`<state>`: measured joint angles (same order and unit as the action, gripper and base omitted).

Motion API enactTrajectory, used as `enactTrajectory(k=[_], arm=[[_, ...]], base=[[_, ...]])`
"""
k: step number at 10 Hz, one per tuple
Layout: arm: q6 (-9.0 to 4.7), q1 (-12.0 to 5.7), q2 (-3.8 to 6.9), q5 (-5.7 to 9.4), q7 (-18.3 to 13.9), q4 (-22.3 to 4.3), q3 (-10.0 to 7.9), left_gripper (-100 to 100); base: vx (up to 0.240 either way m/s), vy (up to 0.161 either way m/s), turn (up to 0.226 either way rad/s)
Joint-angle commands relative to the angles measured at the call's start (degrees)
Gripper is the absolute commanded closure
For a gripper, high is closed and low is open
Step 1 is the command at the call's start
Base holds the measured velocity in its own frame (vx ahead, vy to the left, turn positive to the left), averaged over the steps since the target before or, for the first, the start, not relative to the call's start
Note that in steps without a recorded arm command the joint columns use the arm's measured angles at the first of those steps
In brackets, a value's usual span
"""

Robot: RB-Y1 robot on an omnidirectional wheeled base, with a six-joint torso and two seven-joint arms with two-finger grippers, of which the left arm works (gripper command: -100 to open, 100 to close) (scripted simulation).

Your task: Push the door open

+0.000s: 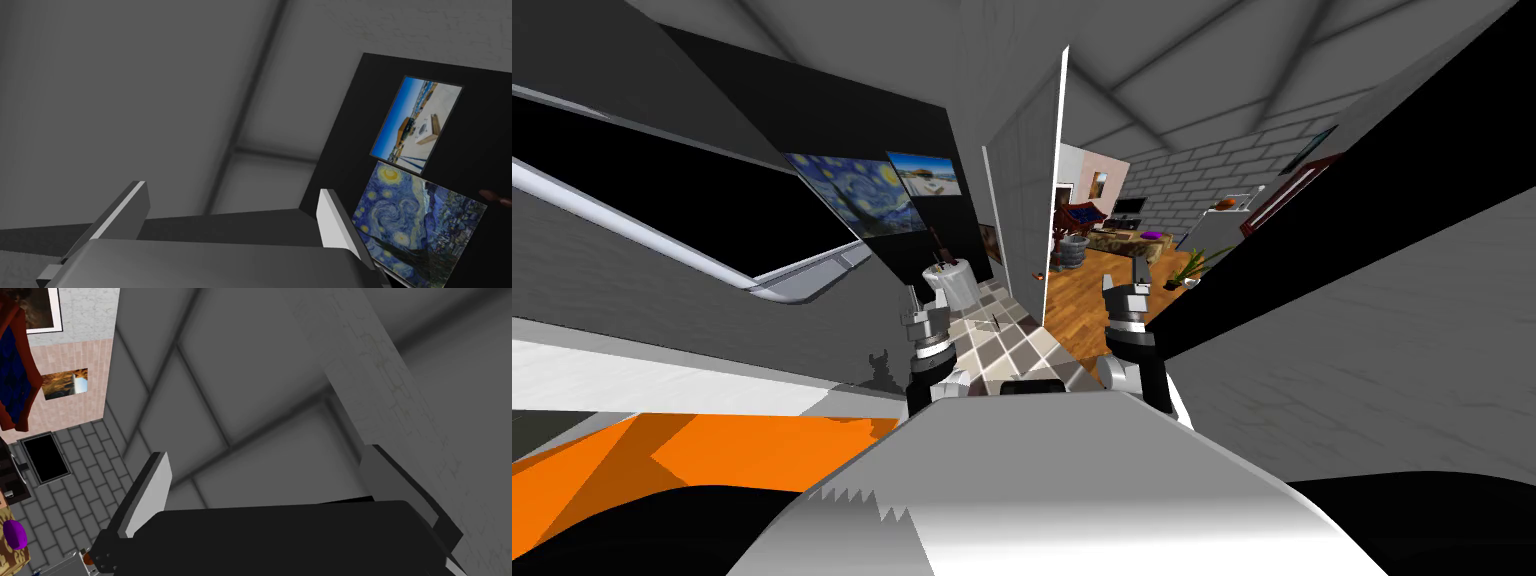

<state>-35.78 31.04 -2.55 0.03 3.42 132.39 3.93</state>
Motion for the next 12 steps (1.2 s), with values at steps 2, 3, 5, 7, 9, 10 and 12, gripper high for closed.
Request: enactTrajectory(k=[2, 3, 5, 7, 9, 10, 12], arm=[[-0.29, -1.27, 1.02, 0.38, -0.1, -3.3, 0.21, -100], [-0.36, -1.57, 1.24, 0.47, -0.1, -4.1, 0.26, -100], [-0.53, -2.36, 1.77, 0.71, -0.2, -6.1, 0.4, -100], [-0.73, -3.24, 2.33, 0.97, -0.3, -8.4, 0.54, -100], [-0.97, -4.28, 2.91, 1.28, -0.4, -11.1, 0.72, -100], [-1.09, -4.83, 3.21, 1.45, -0.4, -12.6, 0.81, -100], [-1.35, -5.99, 3.79, 1.8, -0.5, -15.5, 1.0, -100]], base=[[0.069, 0.023, -0.173], [0.089, 0.035, -0.1], [0.074, 0.036, -0.098], [0.081, 0.042, -0.119], [0.076, 0.032, -0.148], [0.076, 0.051, -0.151], [0.086, 0.07, -0.143]])
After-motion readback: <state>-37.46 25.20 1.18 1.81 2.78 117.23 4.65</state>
